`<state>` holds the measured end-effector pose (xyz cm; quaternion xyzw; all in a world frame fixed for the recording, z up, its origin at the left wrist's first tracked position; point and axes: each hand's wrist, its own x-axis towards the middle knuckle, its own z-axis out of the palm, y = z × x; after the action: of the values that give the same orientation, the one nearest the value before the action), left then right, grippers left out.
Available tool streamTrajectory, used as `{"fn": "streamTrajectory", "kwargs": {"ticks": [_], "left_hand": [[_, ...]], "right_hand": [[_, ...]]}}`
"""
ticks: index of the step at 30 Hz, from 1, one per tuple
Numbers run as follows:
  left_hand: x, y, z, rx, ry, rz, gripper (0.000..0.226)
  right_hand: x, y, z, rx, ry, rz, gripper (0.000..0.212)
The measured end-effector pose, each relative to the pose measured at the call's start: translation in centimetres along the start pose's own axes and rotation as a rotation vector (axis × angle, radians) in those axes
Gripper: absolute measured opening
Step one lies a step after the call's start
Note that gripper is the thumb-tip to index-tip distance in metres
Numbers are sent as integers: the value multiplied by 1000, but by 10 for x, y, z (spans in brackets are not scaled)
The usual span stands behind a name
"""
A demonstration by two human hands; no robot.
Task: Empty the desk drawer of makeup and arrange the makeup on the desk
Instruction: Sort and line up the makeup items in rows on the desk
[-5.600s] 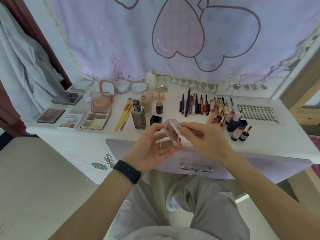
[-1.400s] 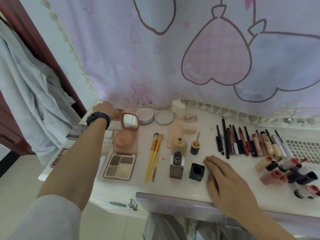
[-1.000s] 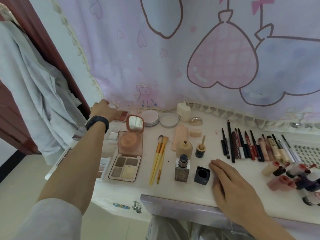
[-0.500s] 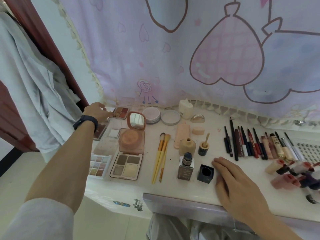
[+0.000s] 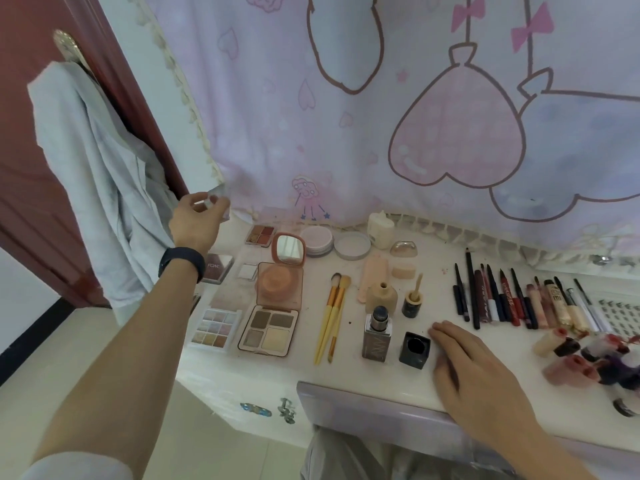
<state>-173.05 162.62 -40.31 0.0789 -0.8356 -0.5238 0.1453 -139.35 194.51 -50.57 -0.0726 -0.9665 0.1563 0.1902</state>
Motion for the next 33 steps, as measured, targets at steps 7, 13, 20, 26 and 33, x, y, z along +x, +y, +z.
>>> {"fn": "streamTrajectory", "kwargs": {"ticks": [7,13,20,26,33], "left_hand": [[-101,47,-14,-252,14,211,41],[-208,74,-16,-308,-141,422,46],[-305,90,4,-167,-424,644,66],[-350,68,31,101,-697,791,88],[-379,49,48,108,-734,781,88]], "right_hand": [[0,-3,-6,64,-8,5,38],[-1,-3,-11,143,-40,38,36],[-9,-5,-28,617,69,249,23],[-32,0,-61,1542,-99,580,58],[-56,19,-70,1507,-120,530,32]]}}
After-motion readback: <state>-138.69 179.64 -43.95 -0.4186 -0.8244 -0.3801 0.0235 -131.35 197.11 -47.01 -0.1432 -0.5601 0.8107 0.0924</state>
